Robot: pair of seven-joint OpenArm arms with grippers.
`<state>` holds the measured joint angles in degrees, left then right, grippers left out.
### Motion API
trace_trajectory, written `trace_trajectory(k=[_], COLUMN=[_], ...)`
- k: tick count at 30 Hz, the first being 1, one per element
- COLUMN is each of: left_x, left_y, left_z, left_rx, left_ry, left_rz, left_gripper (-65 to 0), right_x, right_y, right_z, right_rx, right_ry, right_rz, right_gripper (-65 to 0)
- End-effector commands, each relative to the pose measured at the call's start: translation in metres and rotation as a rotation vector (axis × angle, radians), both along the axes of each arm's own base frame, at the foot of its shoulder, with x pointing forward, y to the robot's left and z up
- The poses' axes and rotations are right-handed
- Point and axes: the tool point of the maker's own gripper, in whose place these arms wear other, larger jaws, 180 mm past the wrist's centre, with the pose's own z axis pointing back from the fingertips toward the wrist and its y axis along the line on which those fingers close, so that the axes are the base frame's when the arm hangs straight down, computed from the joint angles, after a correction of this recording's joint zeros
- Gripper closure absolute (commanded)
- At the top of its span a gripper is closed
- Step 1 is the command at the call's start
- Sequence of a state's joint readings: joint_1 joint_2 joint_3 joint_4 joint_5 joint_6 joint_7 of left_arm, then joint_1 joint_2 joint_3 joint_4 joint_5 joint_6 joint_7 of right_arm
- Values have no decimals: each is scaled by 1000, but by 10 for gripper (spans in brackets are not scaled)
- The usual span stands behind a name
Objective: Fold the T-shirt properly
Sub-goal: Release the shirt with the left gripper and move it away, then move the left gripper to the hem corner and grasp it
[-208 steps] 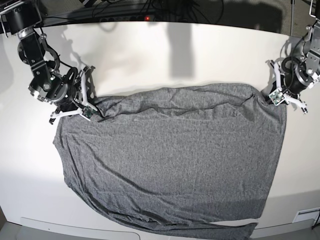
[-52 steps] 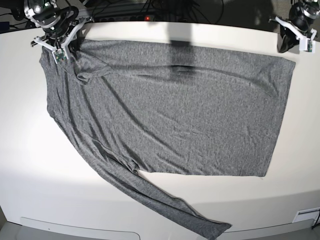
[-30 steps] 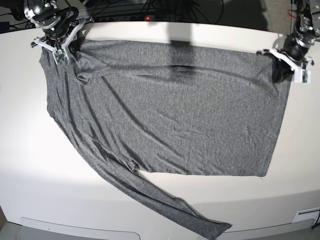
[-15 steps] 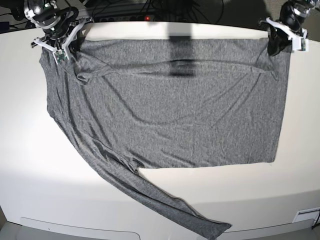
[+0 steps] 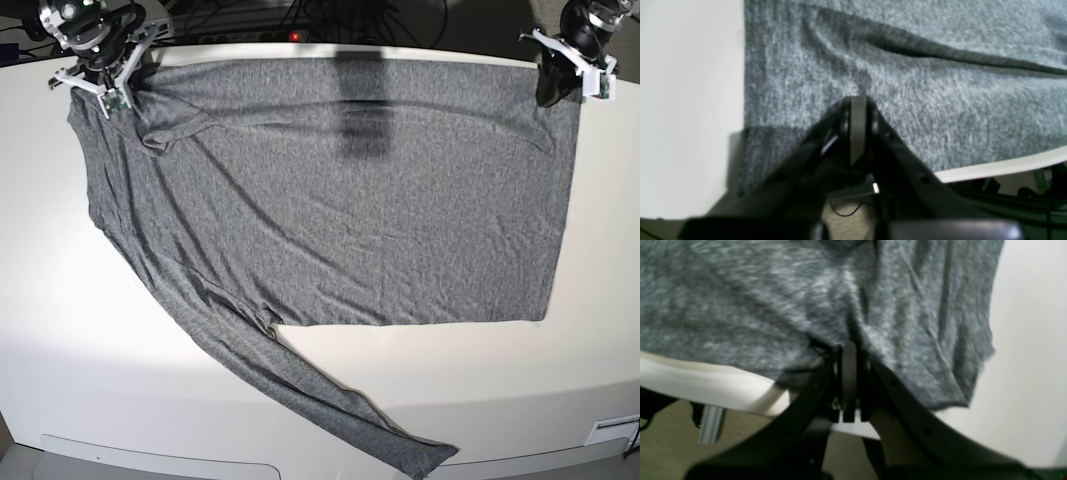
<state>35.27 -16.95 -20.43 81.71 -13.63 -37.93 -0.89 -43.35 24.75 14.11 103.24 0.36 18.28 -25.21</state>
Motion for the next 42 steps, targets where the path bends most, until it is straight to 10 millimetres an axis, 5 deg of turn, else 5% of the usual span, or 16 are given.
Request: trace_trajectory(k=[1,9,17,18,20,22,25,33,42], left_x=[-5,35,97,106,124,144,178,258,318], left_y=[3,-9,13,18,25,36,56,85,98], left_z=[0,43,94,97,102,103,105,94,68], left_rx=[29,62,184,201,212,205,182,11,-95], left_ry=[23,-127,-297,-299,-295,-273,-258,-179,-73], left_rz=[-20,-67,-68,-65,-53,-27,25,80,199], left_gripper=[0,0,0,-8,-152,-225,-227,-227,-226], right_x=[3,28,81,89,104,117,129,144,143], right_y=[-6,4,8,9,13,19,27,29,29], right_z=[7,28,56,60,68,74,77,78,77], right_rx=[-15,15,17,23,67,111,163,205,200], right_ry=[-17,-116,-264,-287,-326,-351,-334,-270,-261], right_rz=[-2,17,29,27,12,9,20,-13,-14], right_gripper=[0,0,0,0,-95,-210,-284,-284,-284])
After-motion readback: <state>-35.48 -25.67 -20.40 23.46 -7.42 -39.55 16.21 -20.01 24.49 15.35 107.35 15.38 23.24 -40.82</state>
